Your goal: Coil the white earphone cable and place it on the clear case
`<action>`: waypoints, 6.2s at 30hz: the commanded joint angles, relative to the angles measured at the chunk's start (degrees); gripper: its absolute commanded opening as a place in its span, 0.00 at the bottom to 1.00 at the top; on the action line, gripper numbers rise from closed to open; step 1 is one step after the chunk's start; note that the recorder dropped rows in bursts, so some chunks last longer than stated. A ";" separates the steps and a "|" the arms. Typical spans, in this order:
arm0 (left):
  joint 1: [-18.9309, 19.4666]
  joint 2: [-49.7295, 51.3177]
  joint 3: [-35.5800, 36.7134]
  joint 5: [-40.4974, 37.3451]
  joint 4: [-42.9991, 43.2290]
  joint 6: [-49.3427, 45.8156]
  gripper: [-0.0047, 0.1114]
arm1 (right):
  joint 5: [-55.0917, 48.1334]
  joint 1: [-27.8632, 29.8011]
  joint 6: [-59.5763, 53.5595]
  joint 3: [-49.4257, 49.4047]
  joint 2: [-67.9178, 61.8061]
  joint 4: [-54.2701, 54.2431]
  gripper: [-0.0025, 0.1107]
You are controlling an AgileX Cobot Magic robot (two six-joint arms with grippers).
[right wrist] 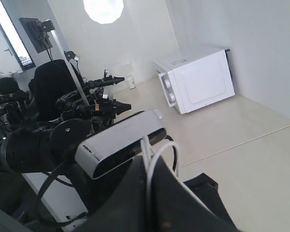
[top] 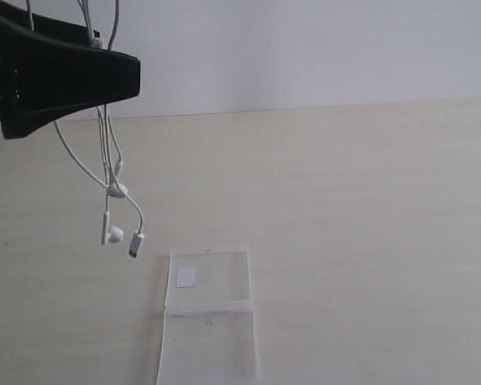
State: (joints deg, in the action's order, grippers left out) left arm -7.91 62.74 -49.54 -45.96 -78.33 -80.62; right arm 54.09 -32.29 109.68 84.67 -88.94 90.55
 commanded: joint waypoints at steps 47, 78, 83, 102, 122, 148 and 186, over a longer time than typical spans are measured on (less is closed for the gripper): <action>-0.13 2.67 0.25 4.26 -6.80 -4.47 0.04 | -8.27 -0.03 2.91 0.43 0.47 1.06 0.02; -0.01 -4.32 0.25 -6.38 20.43 12.14 0.94 | -7.15 0.08 2.41 0.18 -1.87 9.40 0.02; -0.01 -9.36 0.25 -6.00 25.19 15.58 0.94 | -5.84 0.08 -0.30 0.18 -4.43 9.40 0.02; -0.01 -10.67 0.25 6.50 20.05 20.34 0.94 | -15.70 -0.05 12.18 0.28 4.73 8.67 0.02; -0.12 2.62 0.25 15.61 12.29 14.38 0.94 | -33.49 -5.71 12.18 0.28 -1.70 3.67 0.02; -16.05 10.13 0.02 42.14 5.20 -0.42 0.94 | -29.81 -6.37 9.76 0.28 -3.08 -0.23 0.02; -16.05 15.32 -5.27 40.26 5.78 -6.33 0.93 | -25.10 -6.37 6.56 0.40 -3.08 -7.66 0.02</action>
State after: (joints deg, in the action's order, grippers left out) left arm -23.68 78.06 -54.43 -5.42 -72.38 -86.81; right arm 28.58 -38.63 117.52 84.67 -91.98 83.86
